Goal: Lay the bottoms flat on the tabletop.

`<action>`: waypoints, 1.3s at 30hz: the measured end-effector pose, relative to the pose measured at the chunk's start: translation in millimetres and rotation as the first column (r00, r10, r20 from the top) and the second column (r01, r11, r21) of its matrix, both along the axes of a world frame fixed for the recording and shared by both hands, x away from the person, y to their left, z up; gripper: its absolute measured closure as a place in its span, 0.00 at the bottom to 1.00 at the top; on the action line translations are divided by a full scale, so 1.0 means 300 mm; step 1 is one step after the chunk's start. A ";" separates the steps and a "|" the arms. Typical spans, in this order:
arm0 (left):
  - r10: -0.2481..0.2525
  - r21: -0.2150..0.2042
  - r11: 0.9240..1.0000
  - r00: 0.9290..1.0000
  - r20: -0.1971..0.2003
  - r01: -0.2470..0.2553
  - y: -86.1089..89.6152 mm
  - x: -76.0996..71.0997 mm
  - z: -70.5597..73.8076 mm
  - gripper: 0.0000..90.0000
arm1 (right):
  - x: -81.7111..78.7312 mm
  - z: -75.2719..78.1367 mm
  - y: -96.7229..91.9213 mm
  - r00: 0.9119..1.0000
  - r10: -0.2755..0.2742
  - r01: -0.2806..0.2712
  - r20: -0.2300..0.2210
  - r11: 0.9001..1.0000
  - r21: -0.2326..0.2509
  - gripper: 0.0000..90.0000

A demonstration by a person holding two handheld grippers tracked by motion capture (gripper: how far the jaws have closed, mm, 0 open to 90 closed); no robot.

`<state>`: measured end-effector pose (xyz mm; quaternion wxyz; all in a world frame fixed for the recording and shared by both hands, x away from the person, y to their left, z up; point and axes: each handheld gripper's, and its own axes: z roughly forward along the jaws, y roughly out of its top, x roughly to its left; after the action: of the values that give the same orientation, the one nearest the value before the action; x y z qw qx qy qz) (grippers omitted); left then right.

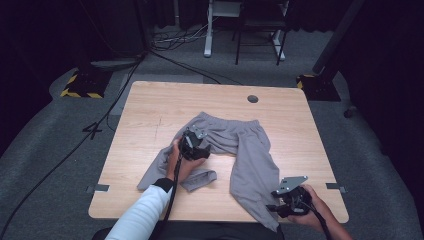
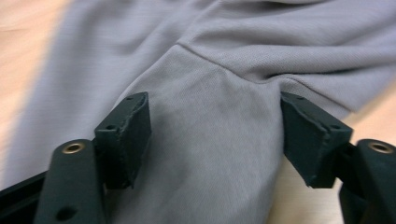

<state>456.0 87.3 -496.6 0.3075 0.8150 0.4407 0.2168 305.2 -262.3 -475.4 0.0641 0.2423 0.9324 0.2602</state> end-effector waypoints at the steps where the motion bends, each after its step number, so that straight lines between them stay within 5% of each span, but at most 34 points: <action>1: 0.011 -0.001 1.000 1.000 -0.011 -0.011 0.021 0.009 0.002 0.32 | 0.001 0.002 -0.008 1.000 -0.001 0.001 -0.008 1.000 0.003 0.54; 4: -0.004 -0.018 1.000 1.000 -0.022 0.004 0.045 0.012 0.001 0.32 | 0.044 0.020 -0.041 0.993 -0.111 0.110 0.040 0.993 0.034 0.52; 7: -0.037 0.004 0.999 0.999 -0.006 0.037 0.039 0.000 0.003 0.33 | 0.129 0.039 -0.063 0.963 -0.257 0.244 0.077 0.960 0.139 0.49; 11: -0.096 0.021 0.995 0.995 -0.001 0.096 0.020 -0.021 0.006 0.35 | 0.240 0.018 -0.020 0.946 -0.302 0.285 0.116 0.948 0.144 0.46; 12: -0.115 0.032 0.993 0.993 -0.003 0.115 0.011 -0.028 0.009 0.35 | 0.255 0.012 -0.007 0.946 -0.301 0.283 0.118 0.948 0.147 0.46; 14: -0.157 0.025 0.987 0.987 -0.021 0.158 -0.002 -0.036 0.013 0.37 | 0.280 0.001 0.048 0.960 -0.242 0.221 0.140 0.963 0.152 0.49; 16: -0.218 0.026 0.975 0.975 -0.046 0.219 -0.013 -0.042 0.035 0.37 | 0.288 -0.005 0.097 0.971 -0.195 0.172 0.138 0.971 0.165 0.49; 19: -0.251 -0.024 0.968 0.968 0.005 0.251 -0.005 -0.037 0.090 0.36 | 0.285 -0.003 0.173 0.981 -0.145 0.123 0.125 0.977 0.174 0.47; 22: -0.268 -0.046 0.962 0.963 0.035 0.269 0.027 0.019 0.156 0.38 | 0.278 0.000 0.226 0.985 -0.123 0.099 0.125 0.978 0.183 0.44; 26: -0.226 -0.086 0.970 0.974 0.006 0.226 0.061 0.136 0.166 0.38 | 0.275 -0.012 0.295 0.990 -0.097 0.078 0.104 0.981 0.176 0.39; 29: -0.226 -0.139 0.966 0.973 -0.055 0.217 0.082 0.221 0.133 0.40 | 0.273 -0.028 0.327 0.993 -0.074 0.059 0.092 0.986 0.156 0.39; 31: -0.230 -0.128 0.968 0.968 -0.097 0.217 0.087 0.258 0.107 0.44 | 0.271 -0.041 0.348 0.994 -0.058 0.046 0.095 0.991 0.124 0.41; 33: -0.218 -0.115 0.972 0.967 -0.131 0.204 0.090 0.285 0.080 0.48 | 0.268 -0.041 0.351 0.995 -0.047 0.035 0.087 0.990 0.136 0.49; 36: -0.192 -0.040 0.981 0.967 -0.169 0.188 0.082 0.306 0.048 0.52 | 0.268 -0.032 0.337 0.996 -0.029 0.019 0.090 0.993 0.114 0.71; 39: -0.127 -0.027 0.992 0.978 -0.165 0.124 0.092 0.320 0.040 0.55 | 0.263 -0.028 0.325 0.996 -0.016 0.007 0.090 0.995 0.102 0.91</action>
<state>552.0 114.9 -484.7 0.2893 0.8540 0.4141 0.1246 384.1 -164.7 -483.7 0.0955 0.2384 0.9127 0.3178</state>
